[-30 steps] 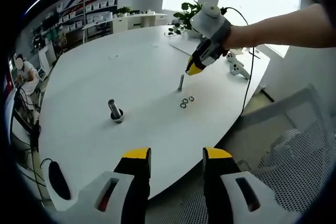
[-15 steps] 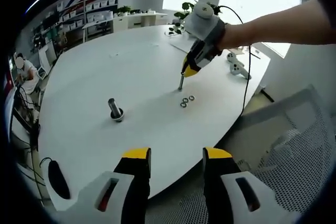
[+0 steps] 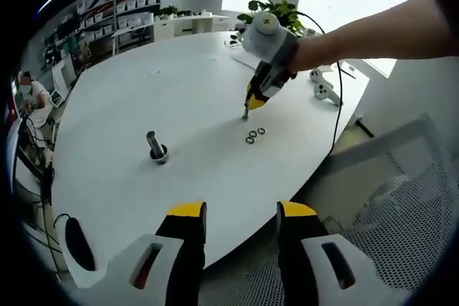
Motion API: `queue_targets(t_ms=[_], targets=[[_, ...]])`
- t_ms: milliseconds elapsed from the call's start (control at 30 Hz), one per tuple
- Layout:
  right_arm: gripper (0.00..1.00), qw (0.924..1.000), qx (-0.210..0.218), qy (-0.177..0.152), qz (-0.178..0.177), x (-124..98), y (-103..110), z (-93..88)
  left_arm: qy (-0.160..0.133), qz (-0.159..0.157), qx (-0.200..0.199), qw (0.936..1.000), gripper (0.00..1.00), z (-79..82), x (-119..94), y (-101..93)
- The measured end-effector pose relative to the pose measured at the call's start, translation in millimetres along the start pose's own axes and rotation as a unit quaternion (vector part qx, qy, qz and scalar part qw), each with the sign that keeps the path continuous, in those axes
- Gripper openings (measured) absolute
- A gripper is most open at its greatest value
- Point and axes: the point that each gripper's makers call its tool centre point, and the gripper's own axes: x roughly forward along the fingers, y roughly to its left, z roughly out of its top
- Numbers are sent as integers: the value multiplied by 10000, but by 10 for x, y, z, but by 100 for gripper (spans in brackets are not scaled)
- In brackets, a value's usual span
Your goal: Place the washer onto the threaded stud by aligning its center hole with the stud, sliding it down to the base, and recovering from edge contact or off-axis alignment until the washer reaches the visible bottom stop.
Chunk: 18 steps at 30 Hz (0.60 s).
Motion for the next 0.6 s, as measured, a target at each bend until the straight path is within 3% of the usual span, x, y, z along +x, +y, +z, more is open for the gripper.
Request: queue_targets(t_ms=[600], targets=[[15,9994,294,185,74,236,45,-158,44,14,-110,9999,37,-24,5,22]])
